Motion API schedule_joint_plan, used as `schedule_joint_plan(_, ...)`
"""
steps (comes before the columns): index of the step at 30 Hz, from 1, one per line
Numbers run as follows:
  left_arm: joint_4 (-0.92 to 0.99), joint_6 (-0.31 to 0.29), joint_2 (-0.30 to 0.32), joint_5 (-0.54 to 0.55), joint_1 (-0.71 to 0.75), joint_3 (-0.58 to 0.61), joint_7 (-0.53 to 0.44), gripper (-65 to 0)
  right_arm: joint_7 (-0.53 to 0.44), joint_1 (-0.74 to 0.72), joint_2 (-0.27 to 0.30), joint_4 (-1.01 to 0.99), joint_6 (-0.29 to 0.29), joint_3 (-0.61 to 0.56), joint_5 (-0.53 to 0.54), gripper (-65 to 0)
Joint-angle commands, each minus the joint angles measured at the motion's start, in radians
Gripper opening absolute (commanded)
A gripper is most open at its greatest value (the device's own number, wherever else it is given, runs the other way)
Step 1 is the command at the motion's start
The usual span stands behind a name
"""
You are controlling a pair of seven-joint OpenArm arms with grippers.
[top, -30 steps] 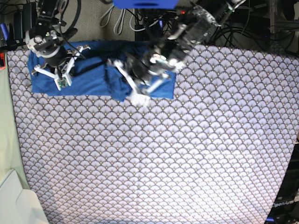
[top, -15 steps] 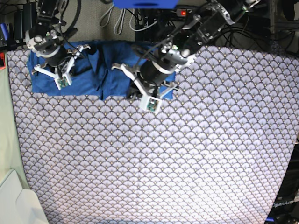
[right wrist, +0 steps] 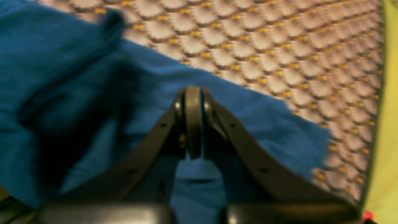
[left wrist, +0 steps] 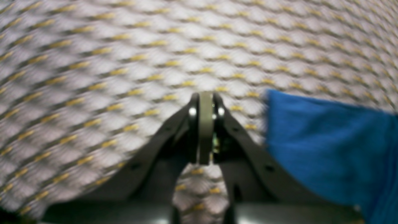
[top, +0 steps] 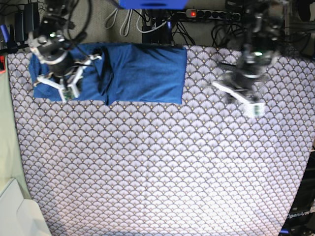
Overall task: Fold the T-shirt properly
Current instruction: 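Open the left gripper and withdraw it from the folded shirt, then grasp the strip end with the right gripper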
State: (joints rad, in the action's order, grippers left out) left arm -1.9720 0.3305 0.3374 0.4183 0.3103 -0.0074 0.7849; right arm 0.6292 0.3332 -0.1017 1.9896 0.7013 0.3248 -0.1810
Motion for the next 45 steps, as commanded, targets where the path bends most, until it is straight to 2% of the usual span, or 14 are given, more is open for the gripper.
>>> schedule_joint_plan(1, -0.020, -0.032, 0.007, 0.009, 0.008, -0.038, -0.017, -64.7, -0.024, -0.012, -0.007, 0.020, -0.003, -0.016, 0.010, -64.0)
schedule_joint_plan(4, -0.016, -0.120, 0.004, 0.052, 0.037, -0.150, -0.015, -64.7, -0.024, -0.009, -0.037, 0.020, -0.003, -0.063, 0.010, -64.0)
schedule_joint_plan(7, -0.014, -0.172, 0.001, 0.081, 0.076, -0.236, -0.015, -64.7, -0.024, -0.003, -0.048, 0.018, -0.003, -0.129, 0.010, -64.0)
schedule_joint_plan(12, -0.014, -0.199, -0.001, 0.070, 0.103, -0.277, -0.015, -64.7, -0.022, 0.024, -0.040, -0.003, -0.003, -0.255, 0.007, -64.0)
schedule_joint_plan(15, -0.013, -0.199, 0.002, 0.070, 0.103, -0.279, -0.015, -64.7, -0.022, 0.031, -0.039, -0.045, -0.003, -0.273, 0.005, -64.0)
schedule_joint_plan(20, -0.013, -0.199, -0.001, 0.070, 0.100, -0.279, -0.015, -64.7, -0.024, 0.025, -0.003, -0.114, -0.003, -0.198, 0.005, -64.0)
schedule_joint_plan(26, 0.033, -0.199, -0.001, 0.070, 0.079, -0.276, -0.017, -64.7, -0.024, 0.002, -0.003, -0.040, -0.003, 0.007, 0.007, -63.5)
schedule_joint_plan(29, 0.064, -0.199, 0.002, 0.072, 0.071, -0.276, -0.017, -64.7, -0.024, -0.010, 0.010, -0.034, -0.003, 0.067, 0.007, -62.7)
schedule_joint_plan(31, 0.082, -0.199, 0.006, 0.072, 0.069, -0.276, -0.017, -64.6, -0.024, -0.016, 0.026, -0.042, -0.003, 0.089, 0.007, -59.0)
schedule_joint_plan(33, 0.090, -0.201, 0.007, 0.072, 0.069, -0.276, -0.018, -64.1, -0.024, -0.019, 0.026, -0.043, -0.003, 0.121, 0.007, -52.2)
schedule_joint_plan(38, 0.090, -0.201, 0.009, 0.070, 0.069, -0.277, -0.017, -63.6, -0.024, -0.070, 0.061, -0.068, -0.003, 0.211, 0.007, -28.5)
schedule_joint_plan(41, 0.090, -0.201, 0.016, 0.070, 0.072, -0.277, -0.017, -58.5, -0.022, -0.112, 0.082, -0.126, -0.003, 0.267, 0.007, -20.1)
schedule_joint_plan(43, 0.090, -0.201, 0.022, 0.070, 0.077, -0.277, -0.017, -53.2, -0.022, -0.136, 0.086, -0.180, -0.003, 0.300, 0.007, -18.2)
schedule_joint_plan(45, 0.090, -0.201, 0.022, 0.070, 0.080, -0.277, -0.017, -44.2, -0.022, -0.164, 0.086, -0.238, -0.003, 0.346, 0.007, -17.8)
